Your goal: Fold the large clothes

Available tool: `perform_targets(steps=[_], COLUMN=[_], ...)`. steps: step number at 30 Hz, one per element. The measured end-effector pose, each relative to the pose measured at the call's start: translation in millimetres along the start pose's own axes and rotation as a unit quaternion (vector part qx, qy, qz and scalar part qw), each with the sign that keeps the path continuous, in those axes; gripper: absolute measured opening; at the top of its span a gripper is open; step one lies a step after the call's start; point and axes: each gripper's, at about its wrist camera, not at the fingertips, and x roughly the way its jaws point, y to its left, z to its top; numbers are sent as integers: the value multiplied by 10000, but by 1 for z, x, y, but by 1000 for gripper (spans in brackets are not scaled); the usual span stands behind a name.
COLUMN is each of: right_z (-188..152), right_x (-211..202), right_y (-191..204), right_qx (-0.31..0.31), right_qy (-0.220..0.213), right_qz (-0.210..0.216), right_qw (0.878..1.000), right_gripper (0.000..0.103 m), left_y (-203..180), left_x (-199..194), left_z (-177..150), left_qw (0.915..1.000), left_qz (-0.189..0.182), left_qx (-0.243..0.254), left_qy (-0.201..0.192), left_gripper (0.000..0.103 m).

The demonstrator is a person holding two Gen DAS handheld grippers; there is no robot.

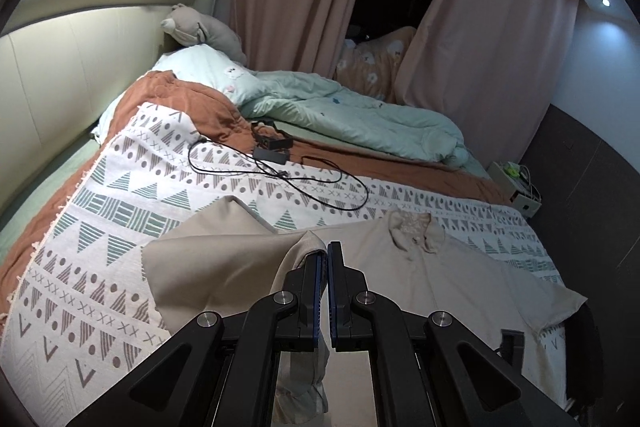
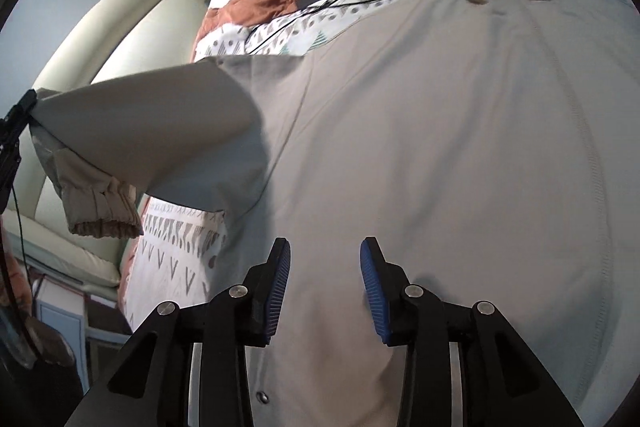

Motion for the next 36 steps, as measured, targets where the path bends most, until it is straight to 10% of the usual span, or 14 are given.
perform_targets(steps=[18, 24, 28, 36], right_z=[-2, 0, 1, 1], right_x=[-73, -82, -87, -82], right_y=[-116, -125, -127, -107], right_qx=[1172, 1202, 1220, 753], right_qy=[-643, -648, -707, -674], right_qz=[-21, 115, 133, 54], right_qw=[9910, 9906, 9899, 9949], right_gripper=[40, 40, 40, 40], left_y=[-122, -122, -118, -88], left_x=[73, 95, 87, 52], left_z=[-58, -96, -113, -135], left_qw=[9948, 9891, 9866, 9908], left_qz=[-304, -556, -672, 269], left_qx=[69, -636, -1059, -1295], left_qy=[972, 1202, 1044, 290], left_gripper=[4, 72, 73, 73])
